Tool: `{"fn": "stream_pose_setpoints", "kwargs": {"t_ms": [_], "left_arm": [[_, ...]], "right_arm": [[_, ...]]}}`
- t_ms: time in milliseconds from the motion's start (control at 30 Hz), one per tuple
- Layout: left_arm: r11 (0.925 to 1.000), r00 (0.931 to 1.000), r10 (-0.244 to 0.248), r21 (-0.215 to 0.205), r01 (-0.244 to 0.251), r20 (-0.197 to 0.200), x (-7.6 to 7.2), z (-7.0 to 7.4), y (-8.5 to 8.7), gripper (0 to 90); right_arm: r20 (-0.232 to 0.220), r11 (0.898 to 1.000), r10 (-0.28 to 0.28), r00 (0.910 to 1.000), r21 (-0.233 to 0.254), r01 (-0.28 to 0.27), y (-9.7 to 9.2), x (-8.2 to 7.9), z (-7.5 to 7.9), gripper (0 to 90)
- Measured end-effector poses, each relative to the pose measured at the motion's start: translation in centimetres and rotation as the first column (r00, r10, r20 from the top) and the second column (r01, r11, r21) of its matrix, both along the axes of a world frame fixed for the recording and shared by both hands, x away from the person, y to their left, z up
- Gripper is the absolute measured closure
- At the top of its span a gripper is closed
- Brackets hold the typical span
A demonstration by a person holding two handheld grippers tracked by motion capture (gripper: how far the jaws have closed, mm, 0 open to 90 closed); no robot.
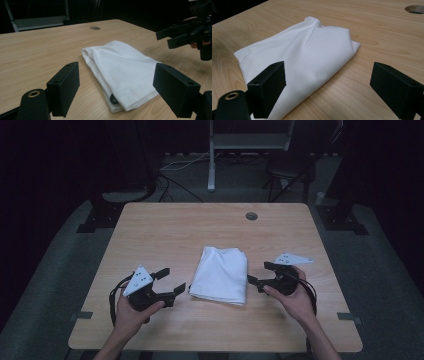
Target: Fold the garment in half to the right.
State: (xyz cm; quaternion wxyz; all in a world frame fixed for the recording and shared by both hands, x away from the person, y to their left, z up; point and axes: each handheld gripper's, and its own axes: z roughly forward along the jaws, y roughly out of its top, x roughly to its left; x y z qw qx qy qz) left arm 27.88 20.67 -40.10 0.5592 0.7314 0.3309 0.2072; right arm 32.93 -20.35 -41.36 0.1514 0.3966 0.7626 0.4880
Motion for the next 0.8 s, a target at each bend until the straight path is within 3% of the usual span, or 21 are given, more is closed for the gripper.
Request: {"fn": "stream_pose_setpoints", "kwargs": {"t_ms": [800], "left_arm": [[0.9952,0.9941,0.098,-0.002,-0.098,0.047,-1.1,0.2,3.5,21.1]], "right_arm": [[0.046,0.995,-0.099,0.994,0.019,0.098,-4.6,-3.0,0.1,12.6]]}}
